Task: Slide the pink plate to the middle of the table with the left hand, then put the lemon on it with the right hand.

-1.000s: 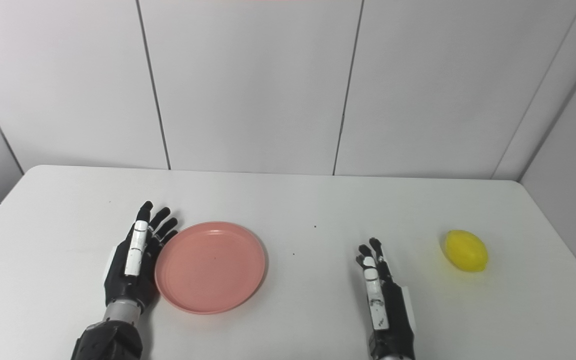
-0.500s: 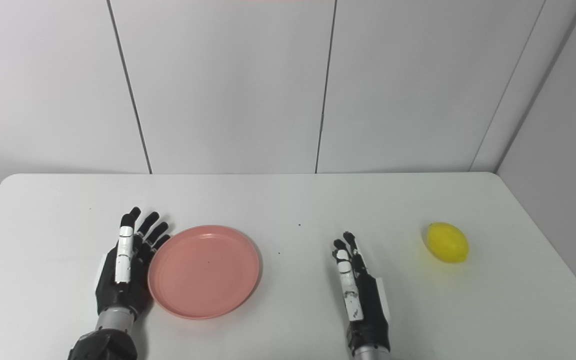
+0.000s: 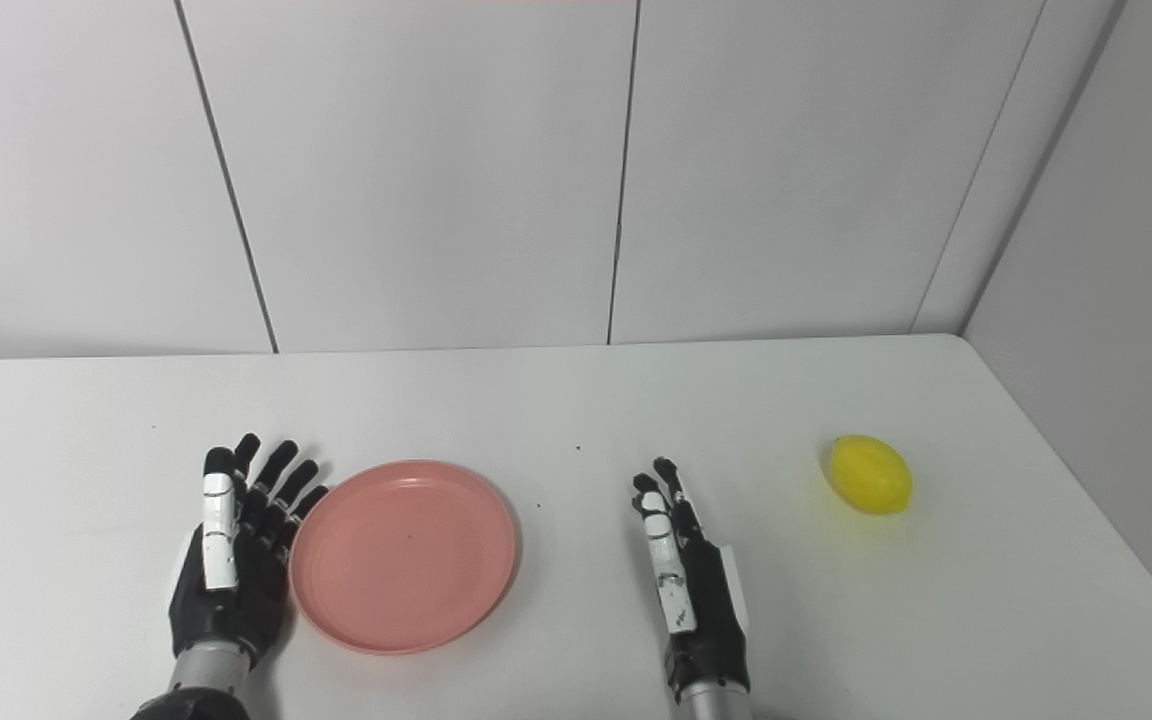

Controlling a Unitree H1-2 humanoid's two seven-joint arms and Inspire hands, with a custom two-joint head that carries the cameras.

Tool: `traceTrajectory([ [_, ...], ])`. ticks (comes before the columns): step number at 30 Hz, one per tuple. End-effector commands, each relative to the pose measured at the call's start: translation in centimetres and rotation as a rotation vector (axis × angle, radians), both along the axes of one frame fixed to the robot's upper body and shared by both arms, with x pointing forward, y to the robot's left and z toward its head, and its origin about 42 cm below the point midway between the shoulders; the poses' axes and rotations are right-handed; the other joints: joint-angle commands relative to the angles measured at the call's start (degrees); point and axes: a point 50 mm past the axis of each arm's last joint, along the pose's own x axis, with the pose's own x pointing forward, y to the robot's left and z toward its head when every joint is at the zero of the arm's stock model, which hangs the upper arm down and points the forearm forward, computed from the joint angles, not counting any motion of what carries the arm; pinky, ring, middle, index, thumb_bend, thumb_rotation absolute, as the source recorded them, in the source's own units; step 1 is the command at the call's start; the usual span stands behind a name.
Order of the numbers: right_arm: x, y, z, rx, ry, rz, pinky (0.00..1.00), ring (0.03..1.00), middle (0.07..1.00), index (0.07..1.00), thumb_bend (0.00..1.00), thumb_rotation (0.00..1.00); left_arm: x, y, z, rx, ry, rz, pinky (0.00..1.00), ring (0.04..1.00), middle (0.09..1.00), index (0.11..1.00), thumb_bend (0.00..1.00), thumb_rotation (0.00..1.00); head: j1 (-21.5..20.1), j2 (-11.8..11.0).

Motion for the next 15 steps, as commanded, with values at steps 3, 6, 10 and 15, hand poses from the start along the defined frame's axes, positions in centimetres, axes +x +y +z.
traceTrajectory([
  [3,0.12,1.34,0.14,0.018,0.034,0.037,1.00,0.899,0.888,0.932,0.73,0.93,-0.27,-1.30,0.74,-0.027,-0.002,-0.023,0.92,0.883,0.921,0.975,0.77,0.83,-0.40,0.22],
  [6,0.11,1.34,0.23,0.015,0.038,0.036,1.00,0.899,0.887,0.932,0.74,0.93,-0.36,-1.59,0.67,-0.033,0.006,-0.023,0.92,0.886,0.925,0.976,0.75,0.83,-0.53,0.34],
  [10,0.05,1.27,0.36,0.019,0.025,0.022,1.00,0.901,0.893,0.931,0.74,0.92,-0.54,-1.92,0.43,-0.037,0.009,-0.032,0.91,0.885,0.927,0.965,0.72,0.83,-0.79,0.46],
  [15,-0.01,0.94,0.53,-0.007,0.007,-0.017,1.00,0.882,0.888,0.917,0.76,0.92,-0.47,-2.00,0.31,-0.037,0.009,-0.031,0.91,0.890,0.933,0.982,0.73,0.83,-0.99,0.43],
])
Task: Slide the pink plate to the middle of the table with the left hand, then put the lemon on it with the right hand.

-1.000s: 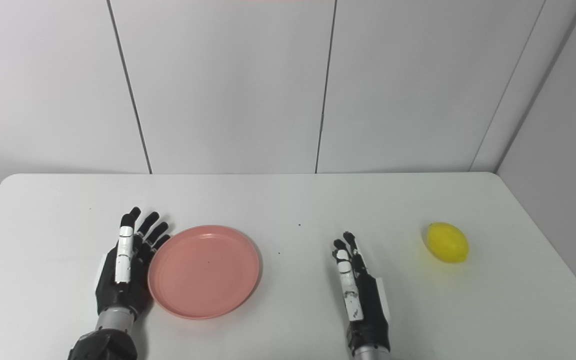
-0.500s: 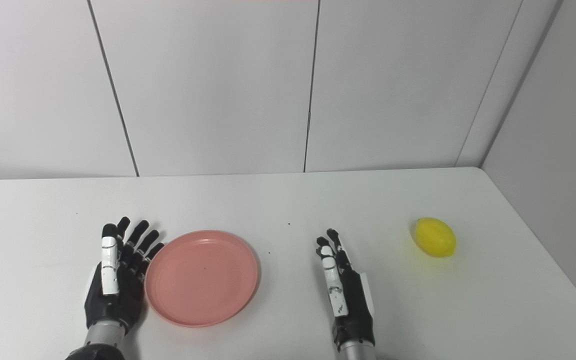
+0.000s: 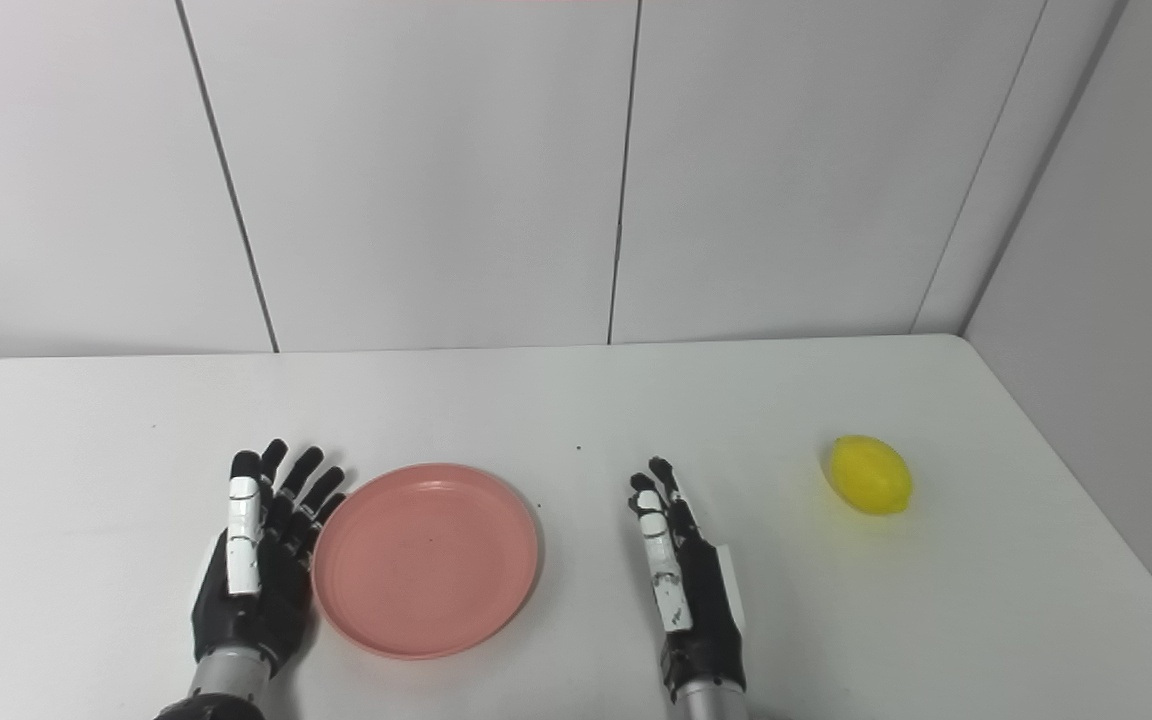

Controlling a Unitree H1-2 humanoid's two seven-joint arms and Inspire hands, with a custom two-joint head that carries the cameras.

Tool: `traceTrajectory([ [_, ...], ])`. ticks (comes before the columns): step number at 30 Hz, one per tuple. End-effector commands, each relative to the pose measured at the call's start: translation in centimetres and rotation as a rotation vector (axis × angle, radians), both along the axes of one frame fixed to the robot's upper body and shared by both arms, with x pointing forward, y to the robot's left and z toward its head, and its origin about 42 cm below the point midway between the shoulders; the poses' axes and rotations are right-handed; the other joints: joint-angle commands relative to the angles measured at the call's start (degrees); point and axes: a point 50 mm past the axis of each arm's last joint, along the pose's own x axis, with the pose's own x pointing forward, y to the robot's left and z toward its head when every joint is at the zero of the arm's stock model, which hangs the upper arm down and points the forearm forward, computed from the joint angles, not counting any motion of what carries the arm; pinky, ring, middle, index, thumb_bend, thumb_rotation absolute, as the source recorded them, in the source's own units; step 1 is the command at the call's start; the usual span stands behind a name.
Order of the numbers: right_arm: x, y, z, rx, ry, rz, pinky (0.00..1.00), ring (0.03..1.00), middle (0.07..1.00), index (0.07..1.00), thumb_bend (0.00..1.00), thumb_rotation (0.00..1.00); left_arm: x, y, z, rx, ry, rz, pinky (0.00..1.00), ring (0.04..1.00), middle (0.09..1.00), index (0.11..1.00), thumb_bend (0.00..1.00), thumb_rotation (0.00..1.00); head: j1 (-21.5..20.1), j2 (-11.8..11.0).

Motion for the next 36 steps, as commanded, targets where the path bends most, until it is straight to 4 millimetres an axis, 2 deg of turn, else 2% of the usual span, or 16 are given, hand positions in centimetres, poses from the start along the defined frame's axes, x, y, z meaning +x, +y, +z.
traceTrajectory([
  [1,0.0,0.5,0.3,-0.009,-0.003,-0.008,1.00,0.878,0.887,0.914,0.76,0.92,0.0,-0.8,0.1,-0.021,-0.001,-0.005,0.92,0.891,0.934,0.984,0.73,0.83,0.00,-0.03],
  [4,-0.2,0.1,0.8,-0.062,-0.041,-0.070,0.97,0.890,0.916,0.890,0.74,0.93,0.0,-0.9,0.1,-0.022,-0.003,-0.004,0.92,0.892,0.933,0.988,0.75,0.83,-0.08,-0.18],
  [7,-0.3,-0.4,1.8,-0.117,-0.094,-0.134,0.95,0.889,0.887,0.835,0.69,0.95,0.2,-0.9,0.1,-0.021,-0.007,-0.001,0.92,0.890,0.932,0.991,0.75,0.83,-0.59,-0.56],
  [10,-0.3,-1.1,3.4,-0.216,-0.168,-0.191,0.86,0.835,0.823,0.791,0.67,0.97,0.4,-0.7,0.1,-0.021,-0.016,-0.001,0.92,0.894,0.932,0.994,0.75,0.83,-1.54,-0.90],
  [12,-0.3,-1.5,4.4,-0.290,-0.192,-0.208,0.81,0.795,0.800,0.794,0.68,0.98,0.6,-0.7,0.1,-0.019,-0.019,-0.002,0.93,0.897,0.930,0.993,0.76,0.82,-2.22,-1.15],
  [14,0.0,-2.2,5.4,-0.338,-0.217,-0.212,0.79,0.767,0.784,0.794,0.68,0.94,0.8,-0.6,0.1,-0.017,-0.022,-0.009,0.94,0.904,0.934,0.997,0.76,0.82,-2.88,-1.39],
  [16,0.4,-3.0,6.3,-0.409,-0.247,-0.208,0.71,0.730,0.755,0.766,0.68,0.91,0.9,-0.5,0.0,-0.017,-0.022,-0.012,0.94,0.904,0.937,0.999,0.76,0.82,-3.36,-1.57],
  [19,1.3,-4.1,7.7,-0.612,-0.273,-0.201,0.66,0.718,0.751,0.742,0.68,0.92,1.1,-0.4,-0.1,-0.034,-0.016,-0.017,0.94,0.905,0.939,0.998,0.76,0.81,-4.33,-1.96],
  [22,2.0,-5.1,8.5,-0.906,-0.282,-0.223,0.60,0.689,0.729,0.726,0.75,0.95,1.3,-0.3,-0.1,-0.049,-0.017,-0.022,0.96,0.912,0.944,1.000,0.74,0.81,-4.61,-2.09],
  [23,2.1,-5.4,8.7,-0.987,-0.283,-0.230,0.60,0.689,0.728,0.726,0.75,0.95,1.3,-0.3,-0.1,-0.049,-0.017,-0.024,0.96,0.912,0.944,1.000,0.74,0.81,-4.61,-2.09],
  [25,2.4,-5.8,9.1,-1.102,-0.282,-0.240,0.71,0.725,0.746,0.737,0.77,0.93,1.4,-0.3,-0.1,-0.046,-0.016,-0.023,0.97,0.910,0.941,1.000,0.73,0.83,-4.87,-2.15],
  [27,2.7,-6.3,9.6,-1.158,-0.283,-0.250,0.76,0.739,0.752,0.742,0.77,0.92,1.4,-0.3,-0.1,-0.046,-0.015,-0.024,0.97,0.908,0.940,1.000,0.73,0.84,-4.94,-2.23],
  [30,3.1,-6.9,10.2,-1.213,-0.300,-0.271,0.75,0.728,0.738,0.734,0.77,0.86,1.4,-0.2,-0.1,-0.046,-0.016,-0.026,0.98,0.913,0.942,1.000,0.72,0.86,-4.94,-2.23],
  [36,3.9,-8.1,11.1,-1.337,-0.377,-0.308,0.78,0.723,0.722,0.730,0.77,0.87,1.5,-0.1,-0.2,-0.048,-0.015,-0.030,0.98,0.917,0.950,1.000,0.71,0.87,-4.90,-2.71],
])
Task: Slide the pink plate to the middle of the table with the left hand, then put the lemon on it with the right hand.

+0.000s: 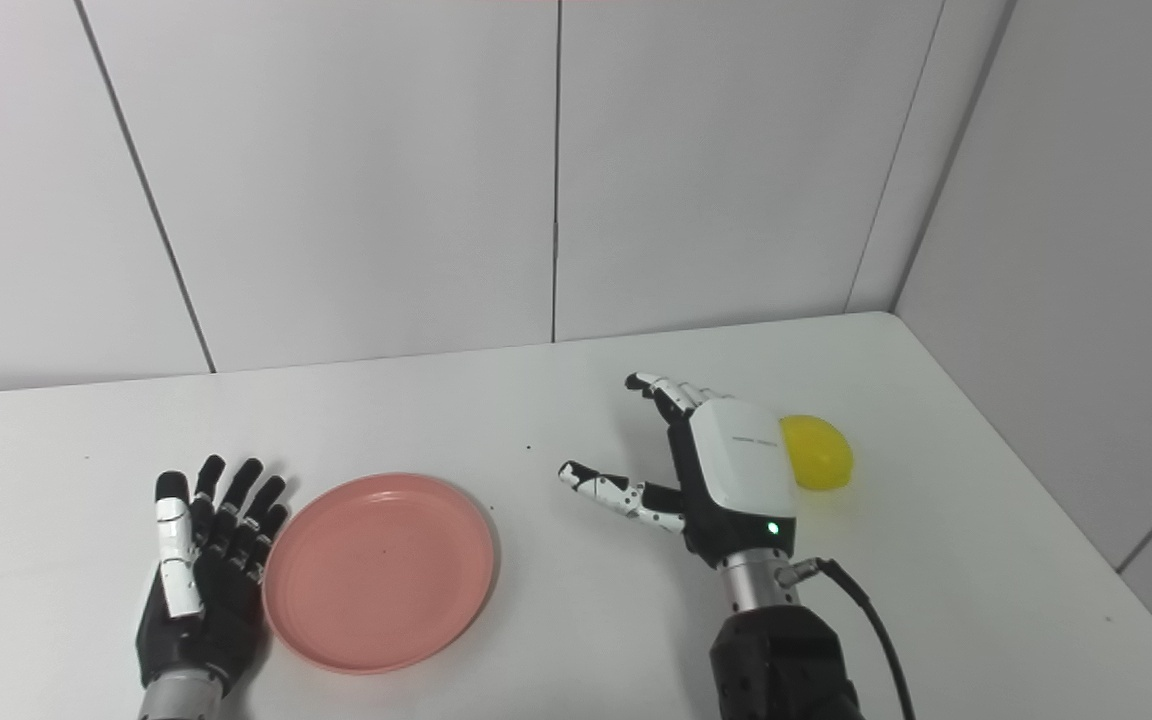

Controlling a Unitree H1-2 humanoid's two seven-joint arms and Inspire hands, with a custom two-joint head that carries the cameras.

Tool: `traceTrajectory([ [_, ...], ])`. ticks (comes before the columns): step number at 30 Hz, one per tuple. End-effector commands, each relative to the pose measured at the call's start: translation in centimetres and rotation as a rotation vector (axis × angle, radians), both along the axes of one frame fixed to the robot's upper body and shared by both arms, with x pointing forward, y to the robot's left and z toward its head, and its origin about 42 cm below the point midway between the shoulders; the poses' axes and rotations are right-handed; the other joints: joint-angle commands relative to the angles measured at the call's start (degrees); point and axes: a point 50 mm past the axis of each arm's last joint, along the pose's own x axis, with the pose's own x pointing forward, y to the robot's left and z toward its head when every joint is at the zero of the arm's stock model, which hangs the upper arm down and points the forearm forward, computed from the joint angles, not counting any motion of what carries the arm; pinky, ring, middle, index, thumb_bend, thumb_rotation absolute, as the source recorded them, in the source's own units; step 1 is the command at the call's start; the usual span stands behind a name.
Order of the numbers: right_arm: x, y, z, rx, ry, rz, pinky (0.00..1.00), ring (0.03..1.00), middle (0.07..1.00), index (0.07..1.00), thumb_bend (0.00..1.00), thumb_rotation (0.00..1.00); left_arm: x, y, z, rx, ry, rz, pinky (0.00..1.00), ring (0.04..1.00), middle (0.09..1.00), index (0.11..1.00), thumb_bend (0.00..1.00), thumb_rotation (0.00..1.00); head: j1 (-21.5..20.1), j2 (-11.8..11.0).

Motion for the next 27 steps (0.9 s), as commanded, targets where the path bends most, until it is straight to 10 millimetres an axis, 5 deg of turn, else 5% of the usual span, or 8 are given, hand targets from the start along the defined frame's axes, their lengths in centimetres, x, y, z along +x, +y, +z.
traceTrajectory([
  [1,0.7,-0.4,1.9,-0.078,-0.121,0.013,0.77,0.721,0.719,0.728,0.77,0.87,0.4,-0.1,0.2,-0.006,-0.001,-0.007,0.98,0.917,0.949,1.000,0.71,0.87,0.02,0.01],
  [13,2.3,-4.1,2.8,-0.282,-0.164,-0.075,0.79,0.733,0.729,0.737,0.79,0.90,0.4,0.3,0.1,-0.011,0.003,-0.009,0.99,0.918,0.946,1.000,0.72,0.86,0.08,0.10],
  [27,2.5,-9.3,1.2,-0.277,-0.106,-0.193,0.78,0.745,0.745,0.701,0.78,0.83,0.3,0.4,0.1,-0.014,0.002,-0.012,0.97,0.920,0.951,1.000,0.71,0.85,-0.03,0.37],
])
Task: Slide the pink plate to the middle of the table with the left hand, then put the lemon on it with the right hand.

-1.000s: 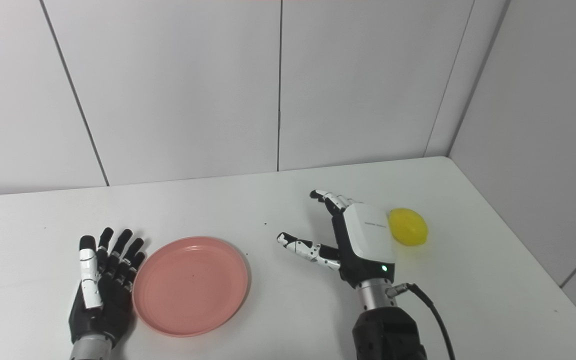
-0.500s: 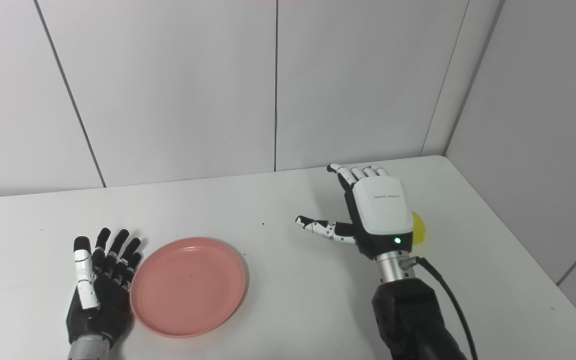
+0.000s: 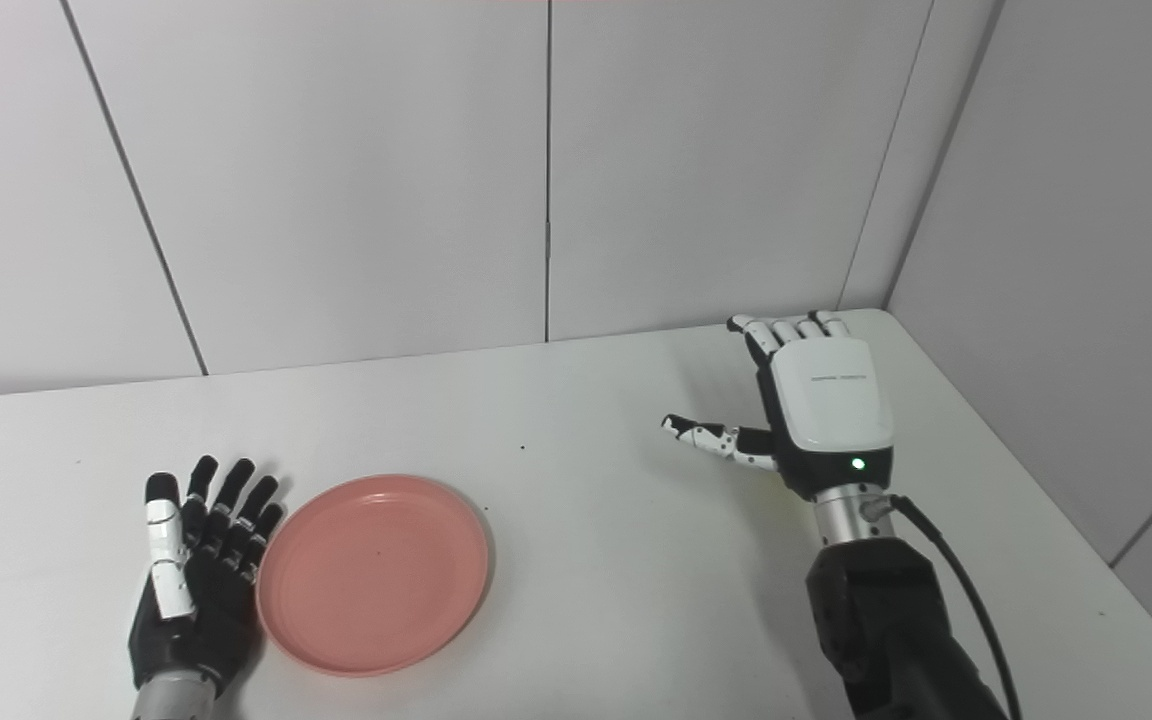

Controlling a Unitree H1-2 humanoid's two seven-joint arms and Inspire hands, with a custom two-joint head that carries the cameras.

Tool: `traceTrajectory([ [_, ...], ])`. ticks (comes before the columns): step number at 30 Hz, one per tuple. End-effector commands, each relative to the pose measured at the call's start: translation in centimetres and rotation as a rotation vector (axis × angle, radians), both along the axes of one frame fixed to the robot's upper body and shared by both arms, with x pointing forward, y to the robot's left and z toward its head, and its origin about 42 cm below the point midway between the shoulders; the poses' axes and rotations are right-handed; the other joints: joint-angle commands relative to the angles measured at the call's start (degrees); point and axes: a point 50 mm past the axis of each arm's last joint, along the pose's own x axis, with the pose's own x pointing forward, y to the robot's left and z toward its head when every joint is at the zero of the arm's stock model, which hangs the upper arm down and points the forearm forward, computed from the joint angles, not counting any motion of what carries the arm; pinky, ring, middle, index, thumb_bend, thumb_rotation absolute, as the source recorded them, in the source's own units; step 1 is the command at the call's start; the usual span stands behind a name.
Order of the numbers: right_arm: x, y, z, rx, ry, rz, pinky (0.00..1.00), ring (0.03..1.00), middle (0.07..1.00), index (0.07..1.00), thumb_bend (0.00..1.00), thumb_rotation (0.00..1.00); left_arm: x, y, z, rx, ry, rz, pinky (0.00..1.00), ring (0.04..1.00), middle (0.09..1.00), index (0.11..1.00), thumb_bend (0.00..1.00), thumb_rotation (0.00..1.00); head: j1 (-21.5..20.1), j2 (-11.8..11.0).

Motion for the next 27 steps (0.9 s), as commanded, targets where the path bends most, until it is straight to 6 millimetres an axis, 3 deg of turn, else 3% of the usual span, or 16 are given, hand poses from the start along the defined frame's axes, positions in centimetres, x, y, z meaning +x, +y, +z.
traceTrajectory([
  [1,0.4,-1.5,1.4,-0.006,-0.069,-0.013,0.78,0.746,0.746,0.700,0.78,0.83,0.2,0.1,0.1,0.003,0.006,-0.008,0.96,0.919,0.950,1.000,0.71,0.85,0.06,0.11],
  [13,1.6,-3.9,-0.2,0.046,-0.001,-0.065,0.67,0.698,0.714,0.700,0.80,0.80,0.0,0.2,0.0,0.002,0.011,-0.010,0.95,0.920,0.952,1.000,0.72,0.84,0.09,0.16],
  [27,3.1,-4.8,-1.5,0.036,0.091,-0.084,0.63,0.696,0.726,0.700,0.79,0.81,-0.1,-0.1,-0.1,0.002,0.007,-0.021,0.96,0.923,0.960,1.000,0.72,0.86,0.49,0.06],
])
